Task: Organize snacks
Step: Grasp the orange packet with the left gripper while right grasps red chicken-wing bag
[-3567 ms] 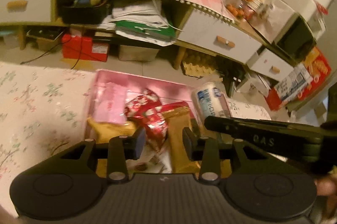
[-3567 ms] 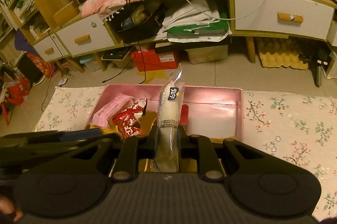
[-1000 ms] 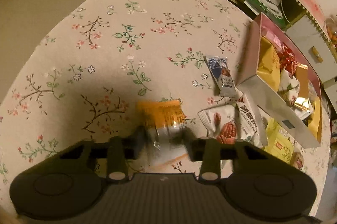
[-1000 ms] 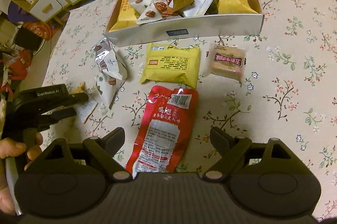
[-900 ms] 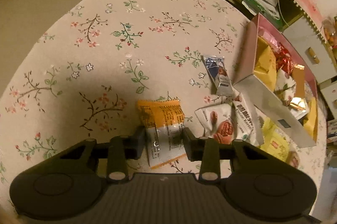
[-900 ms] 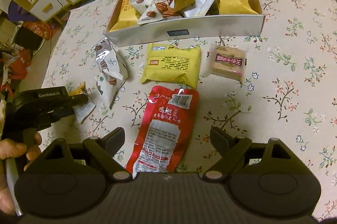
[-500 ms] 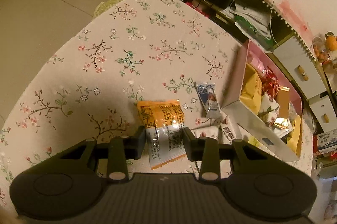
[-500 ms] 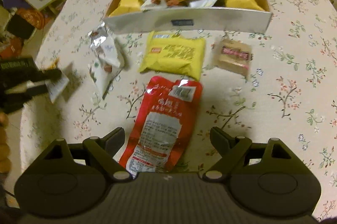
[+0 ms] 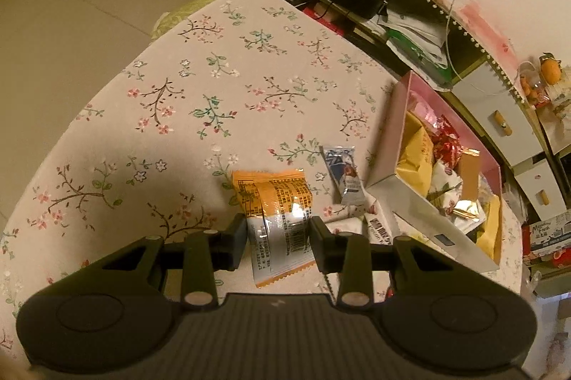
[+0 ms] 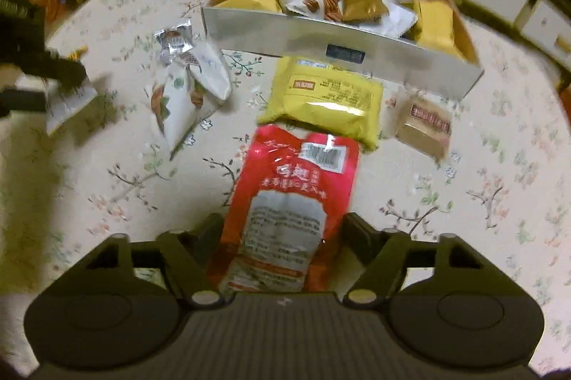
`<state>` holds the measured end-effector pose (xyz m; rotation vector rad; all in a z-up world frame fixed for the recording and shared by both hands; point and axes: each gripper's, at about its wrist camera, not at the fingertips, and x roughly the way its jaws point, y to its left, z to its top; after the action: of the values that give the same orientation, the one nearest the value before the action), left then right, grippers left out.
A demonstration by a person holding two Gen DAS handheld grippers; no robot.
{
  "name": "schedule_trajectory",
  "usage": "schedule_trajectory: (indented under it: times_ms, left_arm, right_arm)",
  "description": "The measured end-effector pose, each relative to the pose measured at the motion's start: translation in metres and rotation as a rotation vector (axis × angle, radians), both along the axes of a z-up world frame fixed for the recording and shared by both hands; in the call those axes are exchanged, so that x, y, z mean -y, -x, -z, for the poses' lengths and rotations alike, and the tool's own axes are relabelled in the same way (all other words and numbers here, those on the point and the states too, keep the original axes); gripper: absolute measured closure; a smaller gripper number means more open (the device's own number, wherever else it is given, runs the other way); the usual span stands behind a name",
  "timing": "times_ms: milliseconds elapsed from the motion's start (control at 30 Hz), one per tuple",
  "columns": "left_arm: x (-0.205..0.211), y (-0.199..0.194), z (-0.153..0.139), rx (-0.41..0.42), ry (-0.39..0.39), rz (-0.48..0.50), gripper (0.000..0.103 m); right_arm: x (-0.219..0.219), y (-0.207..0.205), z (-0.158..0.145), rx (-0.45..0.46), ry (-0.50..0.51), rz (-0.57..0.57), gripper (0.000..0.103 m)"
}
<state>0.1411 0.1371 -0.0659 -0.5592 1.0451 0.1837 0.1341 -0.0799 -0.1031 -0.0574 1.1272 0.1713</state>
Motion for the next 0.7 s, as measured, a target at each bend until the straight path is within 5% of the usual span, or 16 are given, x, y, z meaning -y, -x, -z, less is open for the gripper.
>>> schedule_trajectory:
  times_ms: [433, 700]
  left_arm:
    - [0.010, -0.002, -0.006, 0.030, -0.015, 0.047, 0.060]
    - [0.026, -0.004, -0.011, 0.051, -0.104, 0.102, 0.060]
  right_arm:
    - [0.024, -0.005, -0.013, -0.026, -0.105, 0.032, 0.039]
    - [0.026, -0.001, -0.024, -0.015, -0.149, 0.013, 0.039]
